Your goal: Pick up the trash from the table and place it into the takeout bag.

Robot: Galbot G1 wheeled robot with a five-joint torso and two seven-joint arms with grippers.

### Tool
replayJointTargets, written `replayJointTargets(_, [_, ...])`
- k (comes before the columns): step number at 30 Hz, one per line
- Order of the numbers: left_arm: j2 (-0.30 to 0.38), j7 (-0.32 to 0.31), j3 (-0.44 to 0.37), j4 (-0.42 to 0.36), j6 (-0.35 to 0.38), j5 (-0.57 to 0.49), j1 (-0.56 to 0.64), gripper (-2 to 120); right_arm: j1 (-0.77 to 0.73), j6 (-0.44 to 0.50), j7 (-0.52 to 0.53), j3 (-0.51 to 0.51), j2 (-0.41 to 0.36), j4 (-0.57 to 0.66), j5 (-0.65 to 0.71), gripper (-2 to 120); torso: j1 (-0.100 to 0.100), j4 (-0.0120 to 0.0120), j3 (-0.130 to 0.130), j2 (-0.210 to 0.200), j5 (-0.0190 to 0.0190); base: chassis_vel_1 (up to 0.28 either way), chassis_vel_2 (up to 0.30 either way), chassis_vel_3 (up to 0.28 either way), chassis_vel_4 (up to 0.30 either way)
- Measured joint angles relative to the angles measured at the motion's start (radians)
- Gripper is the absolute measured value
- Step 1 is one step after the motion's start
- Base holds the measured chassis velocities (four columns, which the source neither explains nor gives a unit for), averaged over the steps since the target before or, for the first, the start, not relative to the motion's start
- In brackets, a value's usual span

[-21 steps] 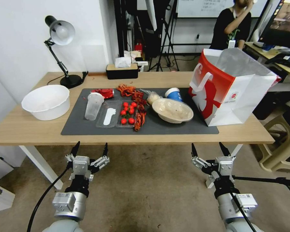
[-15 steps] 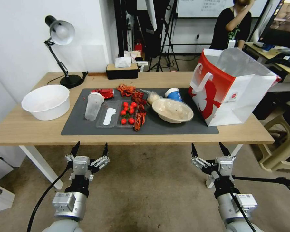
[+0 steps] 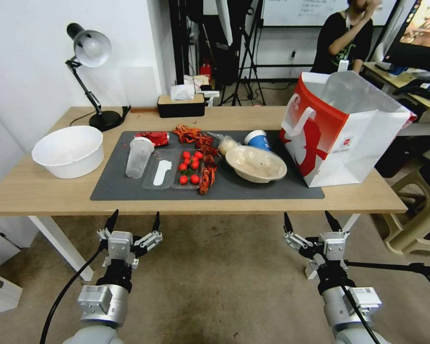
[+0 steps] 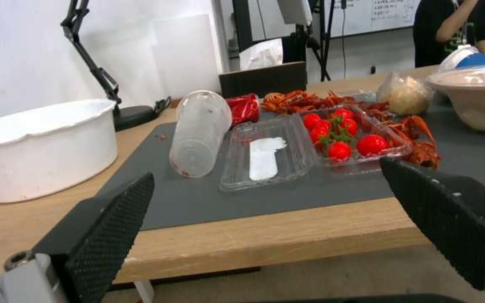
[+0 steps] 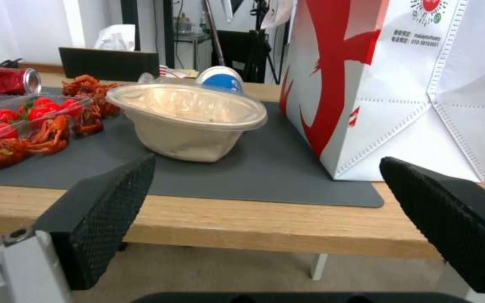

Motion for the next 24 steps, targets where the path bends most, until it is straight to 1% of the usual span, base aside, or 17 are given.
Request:
replayJointTargets(21, [0.0,-0.002,-0.004,0.003,0.01,-0.008,-0.008,100,0.006,-0.009,0.003,0.001,0.0,0.0,0.006,100,0.0,0.0,0.0,0.0,0.0,0.0,0.0,0.0,0.0])
replayJointTargets(22, [-0.001,-0.008,-0.013,0.009,0.025,-0.02,-0.023,100,0.007,-0.011,0.003,0.0,0.0,0.0,0.008,100,0.0,0.0002,0.0,0.0,0.0,0.0,0.0,0.0,0.0])
replayJointTargets(23, [-0.001,-0.013,-0.021,0.017,0.048,-0.039,-0.042,100,0.042,-0.062,0.021,0.006,-0.003,-0.006,0.044,100,0.0,0.0002,0.0,0.0,-0.0001,0.0,0.0,0.0,0.0])
replayJointTargets(24, [-0.001,-0.013,-0.021,0.017,0.048,-0.039,-0.042,100,0.042,-0.062,0.021,0.006,-0.003,-0.006,0.044,100,0.0,0.0002,0.0,0.0,-0.0001,0.0,0.0,0.0,0.0])
